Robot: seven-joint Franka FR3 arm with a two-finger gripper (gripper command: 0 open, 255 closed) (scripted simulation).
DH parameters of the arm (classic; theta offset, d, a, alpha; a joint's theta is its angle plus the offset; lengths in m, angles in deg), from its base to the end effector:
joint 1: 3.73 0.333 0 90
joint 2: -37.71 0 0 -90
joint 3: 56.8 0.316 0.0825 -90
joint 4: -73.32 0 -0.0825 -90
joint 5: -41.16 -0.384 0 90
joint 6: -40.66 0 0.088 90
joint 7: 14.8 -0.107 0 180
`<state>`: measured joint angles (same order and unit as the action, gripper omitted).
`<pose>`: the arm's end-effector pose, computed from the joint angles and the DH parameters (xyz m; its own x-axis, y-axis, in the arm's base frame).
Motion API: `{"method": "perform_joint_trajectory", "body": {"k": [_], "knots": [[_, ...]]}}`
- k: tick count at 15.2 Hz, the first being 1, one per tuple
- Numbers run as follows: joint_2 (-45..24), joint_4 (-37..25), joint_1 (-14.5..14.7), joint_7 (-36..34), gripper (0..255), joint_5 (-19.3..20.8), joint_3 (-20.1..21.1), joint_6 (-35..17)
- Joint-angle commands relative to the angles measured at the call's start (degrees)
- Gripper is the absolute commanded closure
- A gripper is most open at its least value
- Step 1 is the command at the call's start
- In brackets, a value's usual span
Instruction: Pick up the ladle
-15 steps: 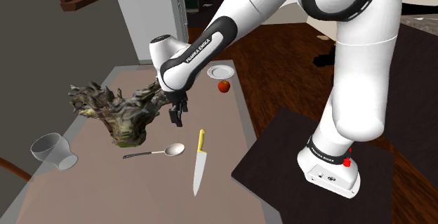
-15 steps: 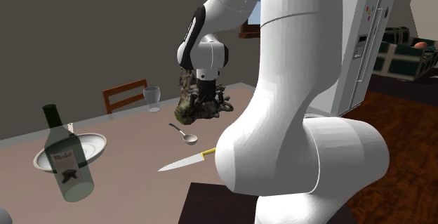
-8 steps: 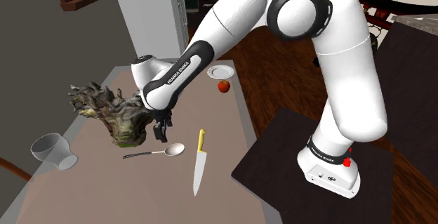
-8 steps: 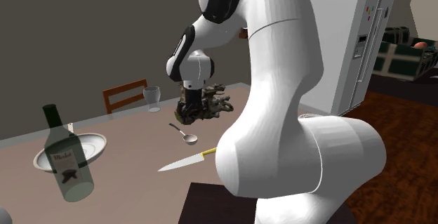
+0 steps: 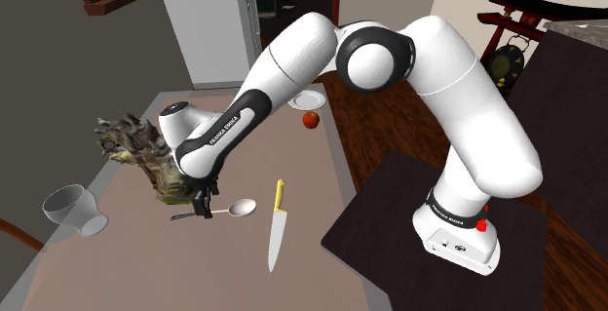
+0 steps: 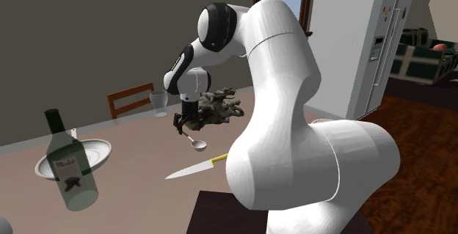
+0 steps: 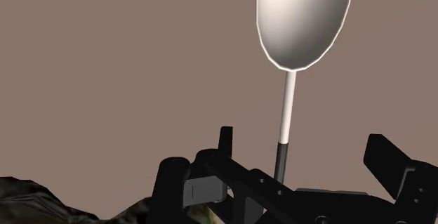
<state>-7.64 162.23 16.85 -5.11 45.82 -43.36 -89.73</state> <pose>0.5926 0.3698 0.1862 0.7280 0.6850 -0.0271 0.6786 -0.7258 -0.1128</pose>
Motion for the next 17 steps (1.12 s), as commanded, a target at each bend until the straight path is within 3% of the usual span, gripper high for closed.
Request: {"method": "perform_joint_trajectory", "body": {"k": [1,7,8,17], "knots": [[-1.57,-0.97,0.32,0.03,0,0.21,-0.13,-0.65],[-4.18,-1.70,0.63,0.06,0,0.55,-0.51,-2.53],[-4.12,-1.62,0.62,0.05,255,0.54,-0.50,-2.55],[-4.18,-1.70,0.63,0.06,255,0.55,-0.51,-2.52]]}}
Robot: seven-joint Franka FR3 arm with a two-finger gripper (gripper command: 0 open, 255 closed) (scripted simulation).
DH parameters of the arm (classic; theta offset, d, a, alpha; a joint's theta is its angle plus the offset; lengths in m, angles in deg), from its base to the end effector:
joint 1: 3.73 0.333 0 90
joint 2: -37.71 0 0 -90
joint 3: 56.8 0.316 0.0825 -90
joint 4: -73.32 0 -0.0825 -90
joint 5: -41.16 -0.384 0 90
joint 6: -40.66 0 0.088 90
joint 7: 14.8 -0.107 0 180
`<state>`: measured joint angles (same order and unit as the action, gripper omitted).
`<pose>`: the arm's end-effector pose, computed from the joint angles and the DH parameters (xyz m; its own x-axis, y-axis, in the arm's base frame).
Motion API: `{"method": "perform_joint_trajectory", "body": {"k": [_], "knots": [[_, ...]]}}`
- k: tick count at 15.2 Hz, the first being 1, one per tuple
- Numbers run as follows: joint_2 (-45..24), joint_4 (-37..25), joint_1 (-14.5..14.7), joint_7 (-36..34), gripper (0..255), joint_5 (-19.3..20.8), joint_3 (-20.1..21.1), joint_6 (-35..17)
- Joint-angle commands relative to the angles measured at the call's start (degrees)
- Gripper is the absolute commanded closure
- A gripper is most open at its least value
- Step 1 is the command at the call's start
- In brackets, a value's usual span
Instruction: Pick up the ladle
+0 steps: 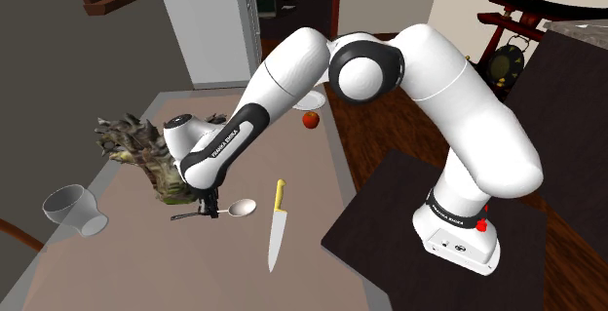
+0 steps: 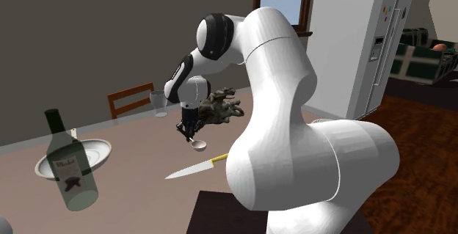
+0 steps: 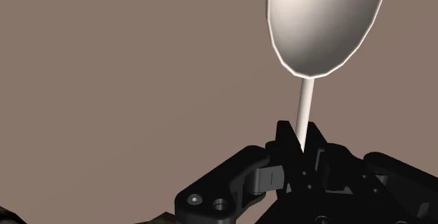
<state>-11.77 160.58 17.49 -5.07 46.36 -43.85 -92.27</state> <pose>0.5934 0.3729 0.1512 0.7260 0.6872 -0.0255 0.6809 -0.7235 -0.1136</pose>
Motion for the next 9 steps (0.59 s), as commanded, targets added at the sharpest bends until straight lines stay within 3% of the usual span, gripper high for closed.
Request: {"method": "perform_joint_trajectory", "body": {"k": [1,9], "knots": [[0.54,0.14,-0.08,0.00,255,-0.06,0.07,0.41],[4.96,1.11,-0.60,-0.03,255,-0.68,0.72,3.83]]}}
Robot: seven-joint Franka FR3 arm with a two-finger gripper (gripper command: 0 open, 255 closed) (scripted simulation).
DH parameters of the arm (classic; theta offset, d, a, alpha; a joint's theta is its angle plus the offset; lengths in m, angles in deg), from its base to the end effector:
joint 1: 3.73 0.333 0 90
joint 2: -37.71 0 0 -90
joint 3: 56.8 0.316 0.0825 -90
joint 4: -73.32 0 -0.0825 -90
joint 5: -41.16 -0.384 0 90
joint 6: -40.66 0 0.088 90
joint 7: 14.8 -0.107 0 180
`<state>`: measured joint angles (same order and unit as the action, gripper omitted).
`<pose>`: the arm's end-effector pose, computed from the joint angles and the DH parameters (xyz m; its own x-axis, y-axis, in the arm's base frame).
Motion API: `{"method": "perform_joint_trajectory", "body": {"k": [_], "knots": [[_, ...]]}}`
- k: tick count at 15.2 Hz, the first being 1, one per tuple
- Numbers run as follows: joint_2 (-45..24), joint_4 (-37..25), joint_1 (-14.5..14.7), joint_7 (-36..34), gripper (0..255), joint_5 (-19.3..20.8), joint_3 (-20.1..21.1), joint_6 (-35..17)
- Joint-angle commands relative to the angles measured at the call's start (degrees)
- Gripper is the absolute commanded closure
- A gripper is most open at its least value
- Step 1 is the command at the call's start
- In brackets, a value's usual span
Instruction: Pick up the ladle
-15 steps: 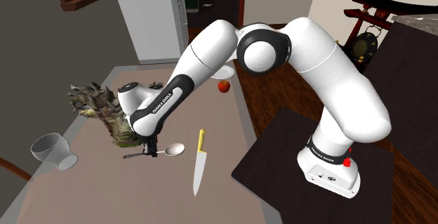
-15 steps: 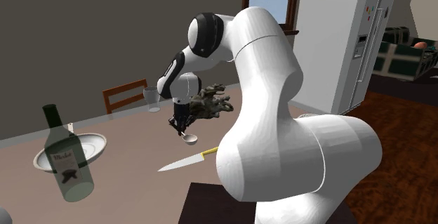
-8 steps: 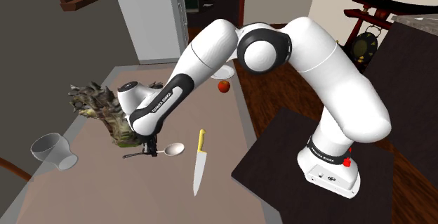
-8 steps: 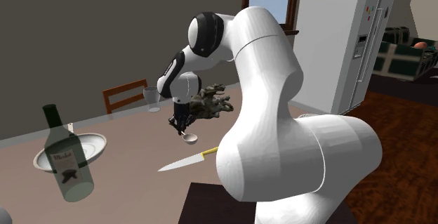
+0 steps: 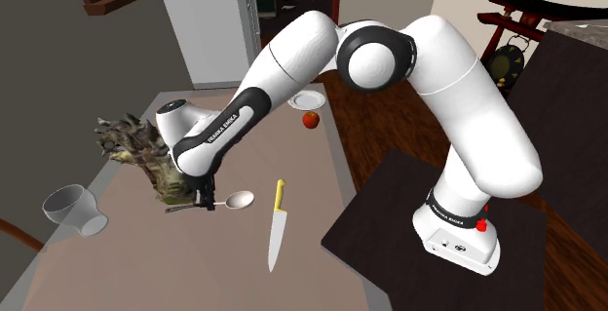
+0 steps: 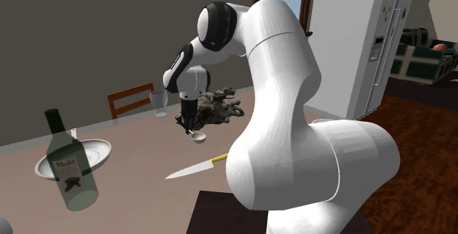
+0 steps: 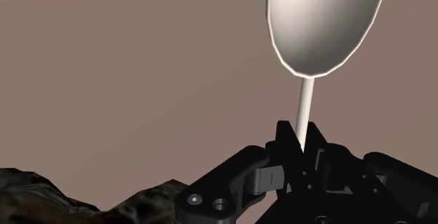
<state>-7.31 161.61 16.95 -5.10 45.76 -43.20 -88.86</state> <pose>0.5937 0.3728 0.1937 0.7260 0.6872 -0.0254 0.6809 -0.7235 -0.1134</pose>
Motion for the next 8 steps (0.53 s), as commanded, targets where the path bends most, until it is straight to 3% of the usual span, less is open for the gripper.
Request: {"method": "perform_joint_trajectory", "body": {"k": [1,8], "knots": [[1.02,0.16,-0.12,0.00,255,-0.15,0.15,0.87],[3.57,0.21,-0.41,-0.01,255,-0.57,0.54,3.34]]}}
